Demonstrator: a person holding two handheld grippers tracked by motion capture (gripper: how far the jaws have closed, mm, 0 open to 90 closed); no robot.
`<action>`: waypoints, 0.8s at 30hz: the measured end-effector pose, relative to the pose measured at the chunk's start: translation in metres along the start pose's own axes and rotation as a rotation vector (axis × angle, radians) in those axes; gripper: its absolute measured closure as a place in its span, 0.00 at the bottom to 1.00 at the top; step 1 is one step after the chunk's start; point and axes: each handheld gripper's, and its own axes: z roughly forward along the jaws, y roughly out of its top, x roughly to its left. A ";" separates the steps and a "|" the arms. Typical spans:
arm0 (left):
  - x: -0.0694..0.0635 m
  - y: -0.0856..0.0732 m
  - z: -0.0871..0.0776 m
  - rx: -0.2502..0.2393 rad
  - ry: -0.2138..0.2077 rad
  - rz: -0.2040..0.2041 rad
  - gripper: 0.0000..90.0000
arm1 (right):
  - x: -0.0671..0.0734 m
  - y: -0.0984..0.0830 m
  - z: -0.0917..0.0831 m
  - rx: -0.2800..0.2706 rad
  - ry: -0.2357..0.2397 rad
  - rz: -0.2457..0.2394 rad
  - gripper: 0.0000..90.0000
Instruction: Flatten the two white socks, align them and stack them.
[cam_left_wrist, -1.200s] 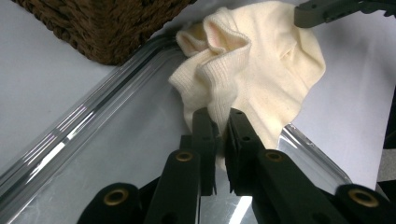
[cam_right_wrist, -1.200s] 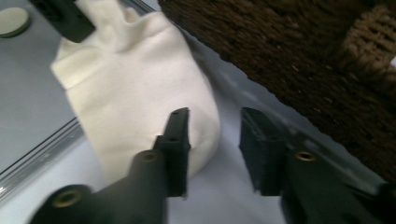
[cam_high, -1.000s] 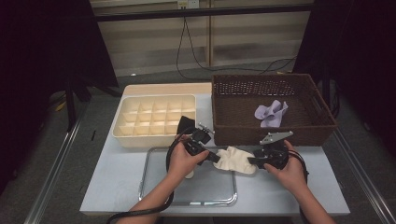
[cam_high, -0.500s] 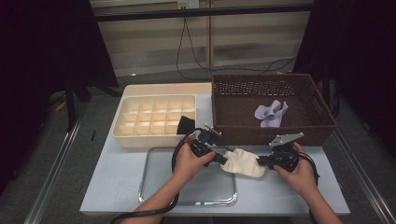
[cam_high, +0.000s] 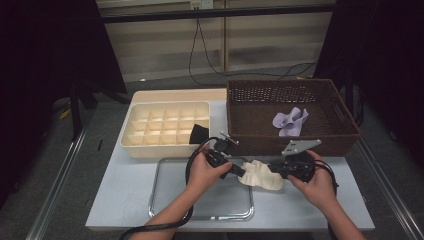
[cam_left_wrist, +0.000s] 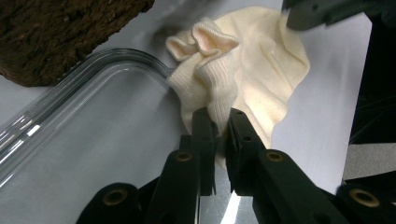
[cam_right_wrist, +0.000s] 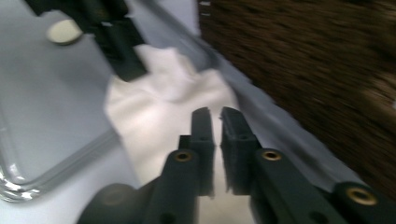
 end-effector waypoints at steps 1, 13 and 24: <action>0.000 0.000 0.000 0.004 -0.008 -0.001 0.92 | 0.003 0.002 0.004 0.006 0.018 -0.010 0.97; -0.007 0.008 -0.006 0.017 -0.040 -0.026 0.93 | 0.016 -0.004 0.051 0.072 0.092 -0.030 1.00; -0.014 0.014 -0.010 0.036 -0.039 -0.021 0.94 | 0.018 -0.008 0.050 0.047 0.115 -0.028 1.00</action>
